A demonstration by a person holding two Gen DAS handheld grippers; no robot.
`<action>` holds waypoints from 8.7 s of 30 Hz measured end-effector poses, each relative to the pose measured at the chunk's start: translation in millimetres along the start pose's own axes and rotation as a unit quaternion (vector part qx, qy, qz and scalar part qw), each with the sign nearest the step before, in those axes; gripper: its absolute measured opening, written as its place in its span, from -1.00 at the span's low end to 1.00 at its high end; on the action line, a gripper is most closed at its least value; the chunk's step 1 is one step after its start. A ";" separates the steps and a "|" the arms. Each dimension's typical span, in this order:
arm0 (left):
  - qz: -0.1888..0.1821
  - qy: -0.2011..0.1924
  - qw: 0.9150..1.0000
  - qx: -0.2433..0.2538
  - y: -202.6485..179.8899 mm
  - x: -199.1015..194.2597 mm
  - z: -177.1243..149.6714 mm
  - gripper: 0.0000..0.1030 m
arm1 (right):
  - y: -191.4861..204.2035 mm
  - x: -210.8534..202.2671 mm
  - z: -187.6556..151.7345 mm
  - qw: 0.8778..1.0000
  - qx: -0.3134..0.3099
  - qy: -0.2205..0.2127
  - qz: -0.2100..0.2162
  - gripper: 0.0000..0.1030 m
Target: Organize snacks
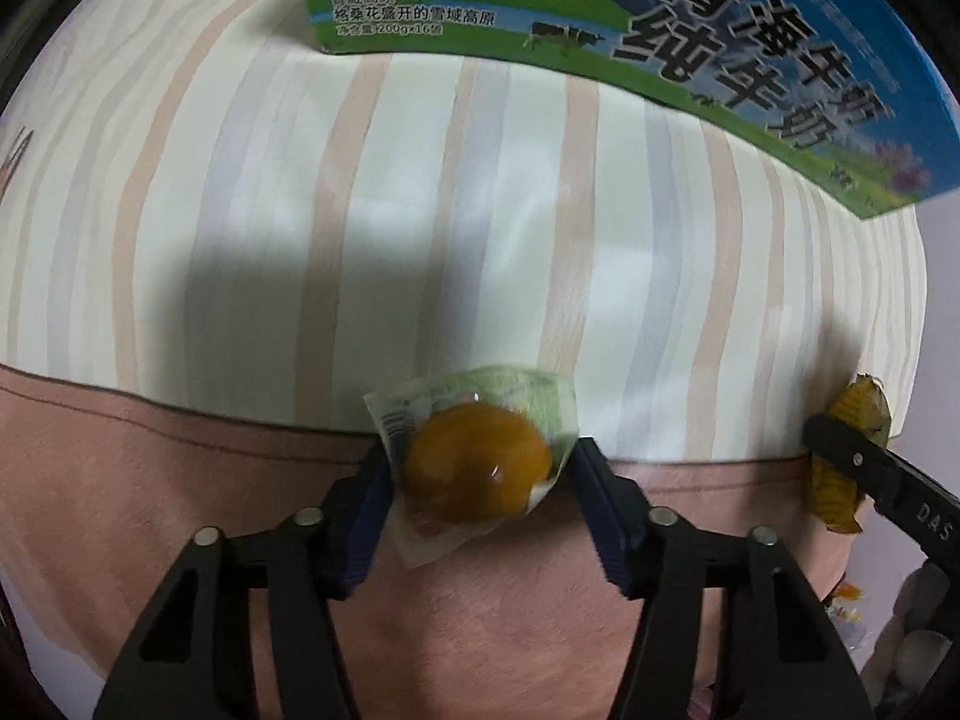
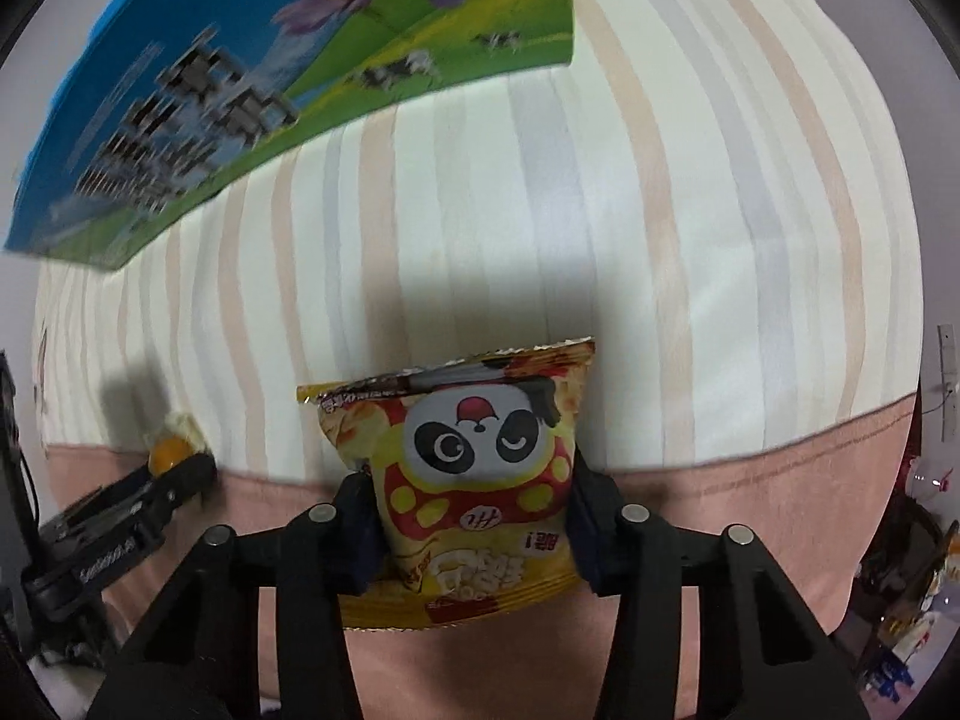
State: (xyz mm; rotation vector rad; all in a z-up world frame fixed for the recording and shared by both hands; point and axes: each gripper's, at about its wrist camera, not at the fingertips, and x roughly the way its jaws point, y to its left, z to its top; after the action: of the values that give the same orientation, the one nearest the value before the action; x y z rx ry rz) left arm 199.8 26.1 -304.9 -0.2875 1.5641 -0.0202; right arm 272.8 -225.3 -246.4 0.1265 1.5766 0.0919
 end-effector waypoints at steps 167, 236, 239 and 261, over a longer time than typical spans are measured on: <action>0.029 -0.312 0.947 0.068 -40.5 -285.6 8.2 0.83 | 73.9 -276.1 -10.0 0.945 -0.102 -0.311 -0.001 0.91; 0.080 -0.367 0.926 0.047 -49.7 -300.1 -0.1 1.00 | 67.9 -298.0 -32.3 0.922 -0.070 -0.376 -0.049 1.00; 0.078 -0.366 0.926 0.047 -50.4 -299.3 0.5 1.00 | 67.5 -298.1 -33.2 0.923 -0.069 -0.376 -0.051 1.00; 0.077 -0.372 0.923 0.052 -53.1 -301.4 -3.7 1.00 | 66.4 -296.9 -41.4 0.923 -0.064 -0.376 -0.051 1.00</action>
State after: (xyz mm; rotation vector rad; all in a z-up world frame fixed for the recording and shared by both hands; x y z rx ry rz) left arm 200.9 32.6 1.1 -0.0655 0.8182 0.1183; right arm 235.0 -199.8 57.2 -0.0265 0.8021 0.0541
